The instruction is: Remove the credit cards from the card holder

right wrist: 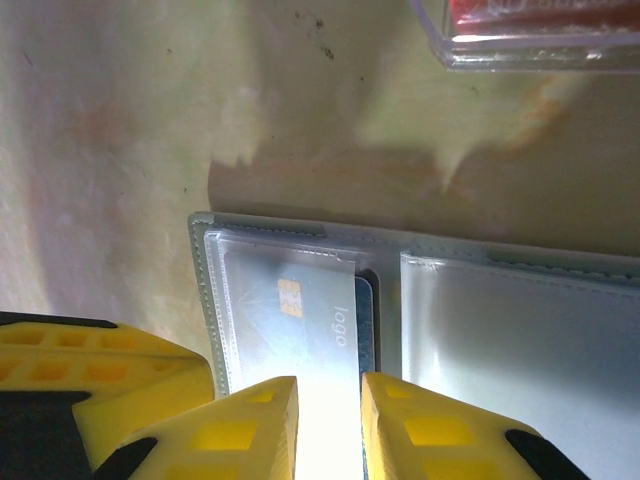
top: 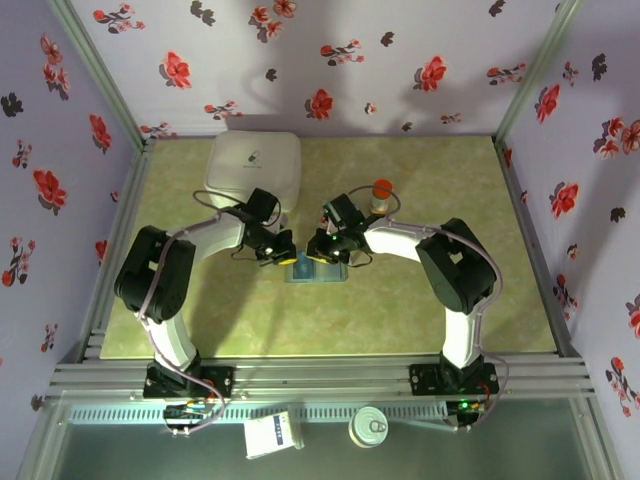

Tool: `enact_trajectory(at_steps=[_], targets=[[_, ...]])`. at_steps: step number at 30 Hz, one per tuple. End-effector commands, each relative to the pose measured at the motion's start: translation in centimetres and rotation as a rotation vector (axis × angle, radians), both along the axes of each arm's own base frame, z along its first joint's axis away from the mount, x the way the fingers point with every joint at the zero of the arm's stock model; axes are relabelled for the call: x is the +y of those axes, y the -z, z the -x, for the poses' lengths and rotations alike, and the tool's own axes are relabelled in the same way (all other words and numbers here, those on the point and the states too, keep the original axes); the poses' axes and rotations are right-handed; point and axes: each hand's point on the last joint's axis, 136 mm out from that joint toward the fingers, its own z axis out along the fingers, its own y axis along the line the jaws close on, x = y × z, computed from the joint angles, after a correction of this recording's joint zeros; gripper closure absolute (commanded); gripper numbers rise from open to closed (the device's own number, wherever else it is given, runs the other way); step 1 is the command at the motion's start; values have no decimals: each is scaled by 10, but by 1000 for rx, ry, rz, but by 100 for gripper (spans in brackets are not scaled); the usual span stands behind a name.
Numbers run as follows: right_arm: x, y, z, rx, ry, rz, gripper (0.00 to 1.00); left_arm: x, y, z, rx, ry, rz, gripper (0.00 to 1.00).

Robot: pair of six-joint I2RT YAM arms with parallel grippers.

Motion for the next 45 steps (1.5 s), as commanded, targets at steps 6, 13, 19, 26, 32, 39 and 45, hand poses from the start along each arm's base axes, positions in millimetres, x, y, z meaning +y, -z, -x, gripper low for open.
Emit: enact_trajectory(at_steps=[6,13,19,26,32,39,45], targets=[[12,4,2,25,-12,-32,76,6,21,11,53,-4,-43,100],[10,10,5,39,-11,-18,79,8,24,12,56,-5,-51,100],[-1,17,7,38,-21,62,79,8,25,13,57,-4,-53,100],[-9,17,8,17,-27,123,79,8,19,13,45,-2,-49,100],[-8,12,5,-3,-36,129,79,8,12,11,32,-5,-44,99],[-5,-1,5,-28,-39,101,79,11,6,10,11,-12,-62,96],[-2,-3,7,-16,-42,82,79,17,14,11,21,-12,-96,99]])
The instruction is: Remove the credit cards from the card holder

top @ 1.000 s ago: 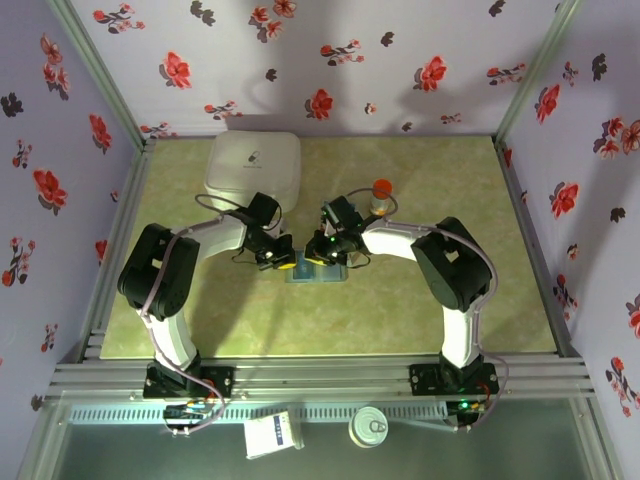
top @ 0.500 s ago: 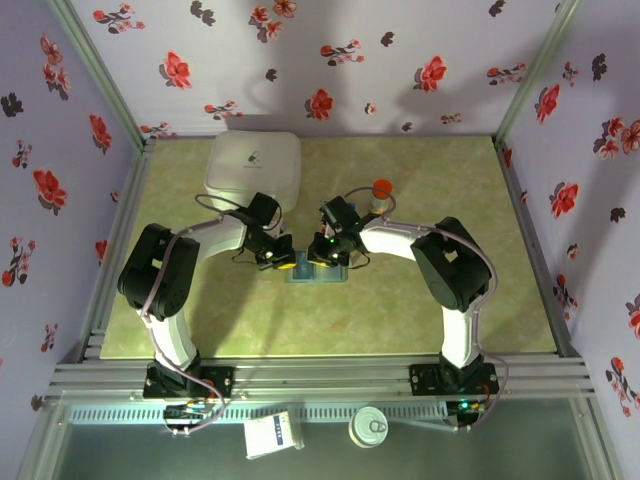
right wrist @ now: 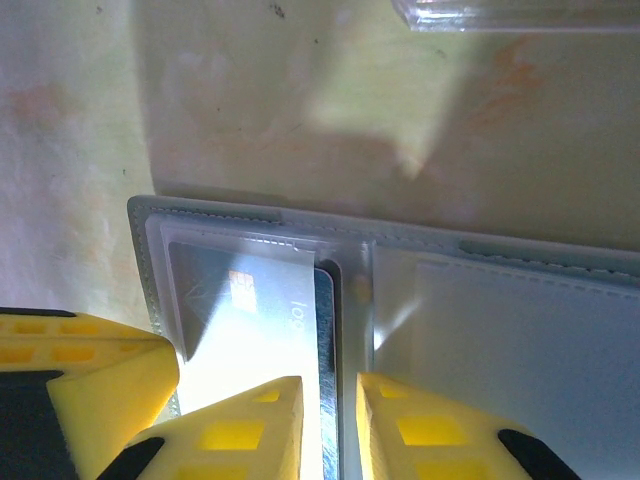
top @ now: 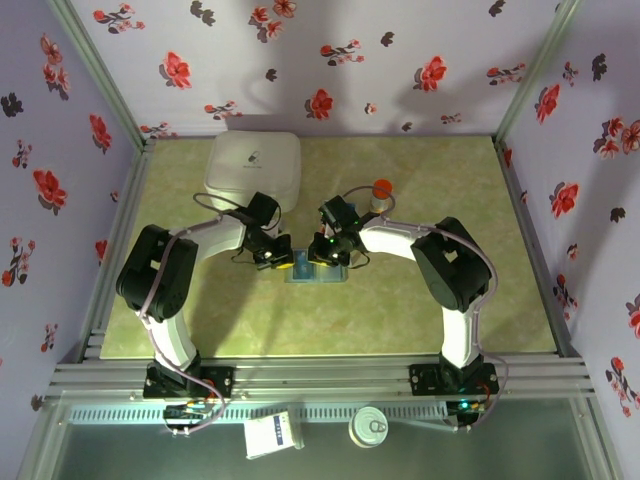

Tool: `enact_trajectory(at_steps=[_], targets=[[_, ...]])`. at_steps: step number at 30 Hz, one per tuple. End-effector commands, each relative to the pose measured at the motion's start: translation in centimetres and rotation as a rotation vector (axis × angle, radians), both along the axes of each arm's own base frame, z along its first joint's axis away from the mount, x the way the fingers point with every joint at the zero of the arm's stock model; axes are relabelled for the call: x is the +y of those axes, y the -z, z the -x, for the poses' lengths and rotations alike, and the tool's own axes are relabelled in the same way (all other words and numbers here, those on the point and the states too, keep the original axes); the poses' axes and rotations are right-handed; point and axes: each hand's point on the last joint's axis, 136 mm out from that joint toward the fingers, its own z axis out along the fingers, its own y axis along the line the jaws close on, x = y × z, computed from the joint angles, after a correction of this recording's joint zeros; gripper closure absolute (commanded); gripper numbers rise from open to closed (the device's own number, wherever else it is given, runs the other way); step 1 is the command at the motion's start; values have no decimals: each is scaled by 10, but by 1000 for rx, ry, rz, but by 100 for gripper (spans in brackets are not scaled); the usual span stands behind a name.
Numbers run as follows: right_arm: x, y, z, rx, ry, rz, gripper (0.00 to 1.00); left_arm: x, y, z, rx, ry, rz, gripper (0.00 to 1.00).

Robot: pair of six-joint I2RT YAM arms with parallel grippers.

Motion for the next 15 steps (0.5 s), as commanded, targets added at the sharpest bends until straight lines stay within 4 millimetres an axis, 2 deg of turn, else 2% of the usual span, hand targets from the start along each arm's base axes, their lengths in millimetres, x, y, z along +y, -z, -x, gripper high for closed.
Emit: enact_trajectory(at_steps=[1,7,15], targets=[[4,-14,2,-19,-14,-13,78,5,3,6,9,4,-31,99],[10,-12,4,-4,-15,-43,78,6,12,9,32,1,-35,100],[6,-13,8,-4,-23,-36,80,7,17,10,46,4,-43,100]])
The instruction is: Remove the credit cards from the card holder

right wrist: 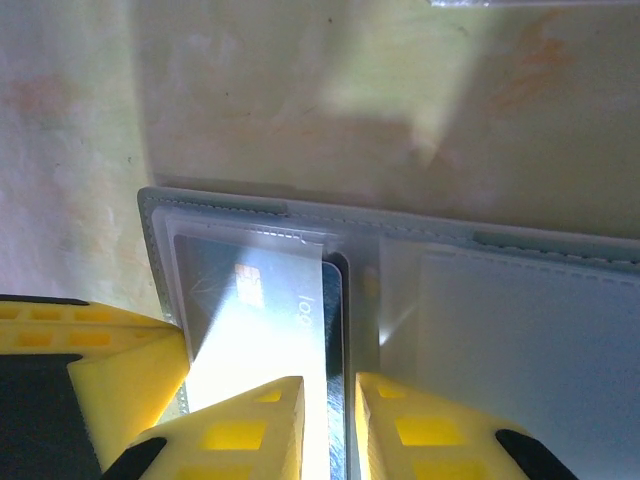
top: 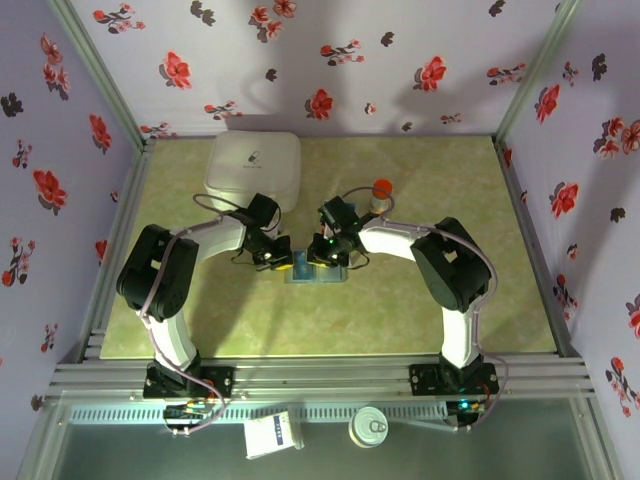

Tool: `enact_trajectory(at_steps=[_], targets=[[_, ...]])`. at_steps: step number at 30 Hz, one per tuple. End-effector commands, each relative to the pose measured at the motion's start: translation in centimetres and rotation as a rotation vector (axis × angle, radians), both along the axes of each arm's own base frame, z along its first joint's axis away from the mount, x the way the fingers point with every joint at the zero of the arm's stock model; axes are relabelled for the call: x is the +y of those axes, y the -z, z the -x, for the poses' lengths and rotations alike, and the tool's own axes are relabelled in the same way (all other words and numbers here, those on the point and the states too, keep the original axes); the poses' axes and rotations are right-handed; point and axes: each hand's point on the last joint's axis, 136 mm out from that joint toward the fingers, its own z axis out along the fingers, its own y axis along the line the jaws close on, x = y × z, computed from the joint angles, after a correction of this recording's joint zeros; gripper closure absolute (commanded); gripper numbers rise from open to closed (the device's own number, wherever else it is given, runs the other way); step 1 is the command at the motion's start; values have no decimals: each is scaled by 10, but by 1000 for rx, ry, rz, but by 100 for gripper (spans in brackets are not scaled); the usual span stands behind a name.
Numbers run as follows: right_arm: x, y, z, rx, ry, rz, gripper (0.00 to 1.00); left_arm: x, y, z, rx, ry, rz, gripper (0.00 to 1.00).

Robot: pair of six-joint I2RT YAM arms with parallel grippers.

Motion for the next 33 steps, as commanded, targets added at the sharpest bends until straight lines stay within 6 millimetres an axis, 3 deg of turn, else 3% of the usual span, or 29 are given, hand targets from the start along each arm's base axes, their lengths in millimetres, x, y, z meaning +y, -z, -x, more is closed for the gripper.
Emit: enact_trajectory(at_steps=[1,15,33], targets=[[1,-14,5,-13,-10,-18,79,5,13,9,39,7,-36,100],[7,-22,2,-27,-12,-58,80,3,10,6,35,9,-32,100],[5,5,8,25,-19,-23,81,2,10,5,36,13,-33,100]])
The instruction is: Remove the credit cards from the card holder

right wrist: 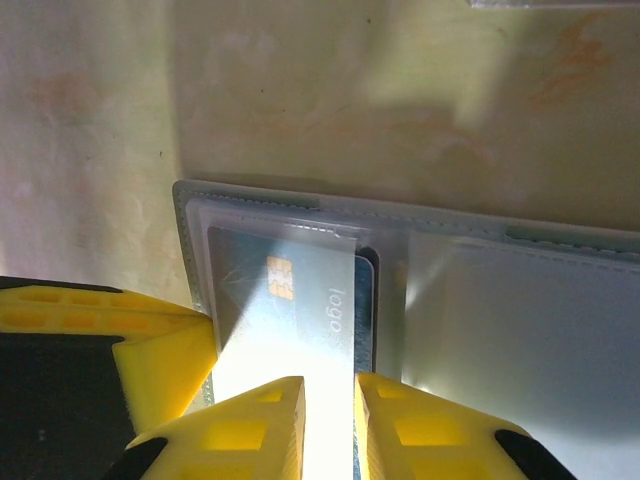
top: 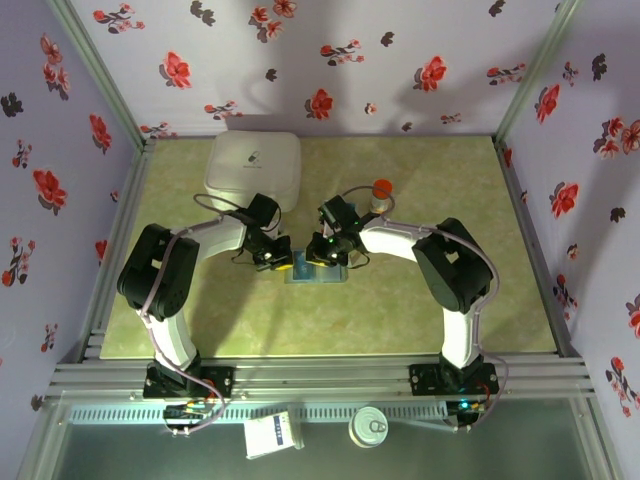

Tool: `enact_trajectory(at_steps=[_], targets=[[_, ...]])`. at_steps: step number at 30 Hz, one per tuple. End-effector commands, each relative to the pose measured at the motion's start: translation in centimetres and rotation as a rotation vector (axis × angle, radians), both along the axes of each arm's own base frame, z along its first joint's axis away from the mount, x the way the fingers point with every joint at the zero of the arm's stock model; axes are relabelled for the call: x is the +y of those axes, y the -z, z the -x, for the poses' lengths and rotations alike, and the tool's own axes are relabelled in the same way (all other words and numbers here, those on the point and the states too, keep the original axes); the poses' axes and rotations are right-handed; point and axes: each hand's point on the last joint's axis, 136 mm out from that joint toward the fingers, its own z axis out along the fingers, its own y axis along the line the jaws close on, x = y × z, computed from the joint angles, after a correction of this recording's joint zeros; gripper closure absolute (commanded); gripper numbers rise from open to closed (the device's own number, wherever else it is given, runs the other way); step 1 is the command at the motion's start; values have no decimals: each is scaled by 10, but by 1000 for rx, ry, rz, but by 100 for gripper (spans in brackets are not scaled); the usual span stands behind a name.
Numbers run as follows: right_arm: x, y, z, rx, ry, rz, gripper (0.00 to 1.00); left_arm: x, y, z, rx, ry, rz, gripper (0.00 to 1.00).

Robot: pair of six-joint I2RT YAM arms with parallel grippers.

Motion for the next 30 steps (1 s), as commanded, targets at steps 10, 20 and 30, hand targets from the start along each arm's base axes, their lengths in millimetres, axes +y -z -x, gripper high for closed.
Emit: enact_trajectory(at_steps=[10,20,30], targets=[[0,15,8,39,-13,17,79,2,9,4,35,14,-34,100],[-12,20,9,31,-16,93,78,1,9,4,38,15,-35,100],[-15,2,-2,-51,-24,119,77,2,6,3,33,12,-34,100]])
